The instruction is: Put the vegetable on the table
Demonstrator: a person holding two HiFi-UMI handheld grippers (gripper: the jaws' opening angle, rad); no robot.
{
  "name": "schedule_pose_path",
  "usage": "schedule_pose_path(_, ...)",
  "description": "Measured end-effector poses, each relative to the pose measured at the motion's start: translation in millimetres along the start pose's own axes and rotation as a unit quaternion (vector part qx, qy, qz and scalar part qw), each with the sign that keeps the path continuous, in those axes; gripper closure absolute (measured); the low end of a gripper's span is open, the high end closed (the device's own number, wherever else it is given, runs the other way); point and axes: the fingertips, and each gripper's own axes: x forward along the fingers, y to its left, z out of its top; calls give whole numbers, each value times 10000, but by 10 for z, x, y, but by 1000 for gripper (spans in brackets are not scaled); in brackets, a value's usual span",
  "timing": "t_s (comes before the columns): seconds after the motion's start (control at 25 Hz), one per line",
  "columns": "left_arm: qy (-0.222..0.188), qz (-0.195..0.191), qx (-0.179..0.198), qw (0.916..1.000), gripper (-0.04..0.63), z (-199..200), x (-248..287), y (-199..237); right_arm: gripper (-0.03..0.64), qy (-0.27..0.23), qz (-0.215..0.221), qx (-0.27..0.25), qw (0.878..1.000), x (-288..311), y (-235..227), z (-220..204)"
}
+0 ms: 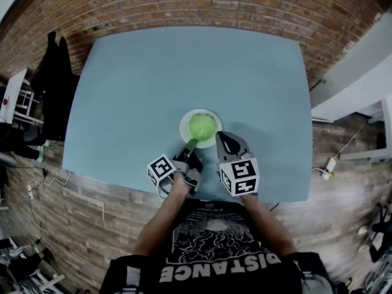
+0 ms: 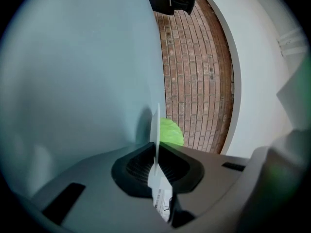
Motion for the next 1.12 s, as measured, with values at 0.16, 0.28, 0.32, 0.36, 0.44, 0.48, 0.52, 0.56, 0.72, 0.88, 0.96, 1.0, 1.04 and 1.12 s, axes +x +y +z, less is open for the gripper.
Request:
schedule_pose_path(0.16, 13, 47, -9, 10000, 571, 1, 18, 32, 609, 35, -30, -3, 10000, -3, -25, -14)
schedule_pose_path(0.28, -14, 158, 87, 9998, 572, 20, 22, 55, 609, 34, -28, 4, 10000, 9, -26, -12)
schedule_pose_path(0.32, -25, 198, 131, 9997, 572, 25, 26, 68, 609, 36, -27, 6, 10000, 12, -27, -15)
schedule_pose_path(0.36, -32, 228, 160, 9996, 572, 26, 29, 81, 609, 37, -25, 11, 10000, 15, -29, -18)
schedule_pose_path(0.44, -32, 288, 189, 9994, 572, 24, 34, 109, 609, 25, -19, 22, 10000, 18, -32, -21)
schedule_pose_path(0.48, -20, 341, 224, 9992, 572, 21, 35, 124, 609, 21, -14, 33, 10000, 20, -32, -21)
schedule_pose_path(0.52, -1, 399, 281, 9988, 572, 19, 37, 133, 609, 25, -7, 50, 10000, 22, -33, -23)
schedule_pose_path(0.56, 19, 446, 344, 9984, 572, 16, 39, 136, 609, 34, -2, 69, 10000, 23, -35, -28)
schedule_pose_path(0.72, 53, 550, 454, 9974, 572, 18, 51, 126, 609, 51, 9, 97, 9999, 27, -48, -37)
schedule_pose_path(0.88, 70, 758, 570, 9955, 572, 21, 44, 141, 609, 66, 49, 110, 9999, 30, -26, -63)
schedule_pose_path(0.96, 64, 861, 621, 9943, 571, 27, 43, 148, 609, 67, 67, 101, 9999, 36, -13, -57)
schedule_pose_path(1.0, 59, 918, 651, 9936, 571, 30, 42, 153, 609, 61, 76, 98, 9999, 36, -9, -54)
schedule_pose_path(1.04, 52, 982, 694, 9927, 571, 34, 41, 158, 609, 58, 82, 99, 9999, 34, -9, -56)
schedule_pose_path(1.12, 41, 1127, 809, 9903, 571, 44, 40, 174, 609, 70, 82, 107, 9999, 22, -18, -76)
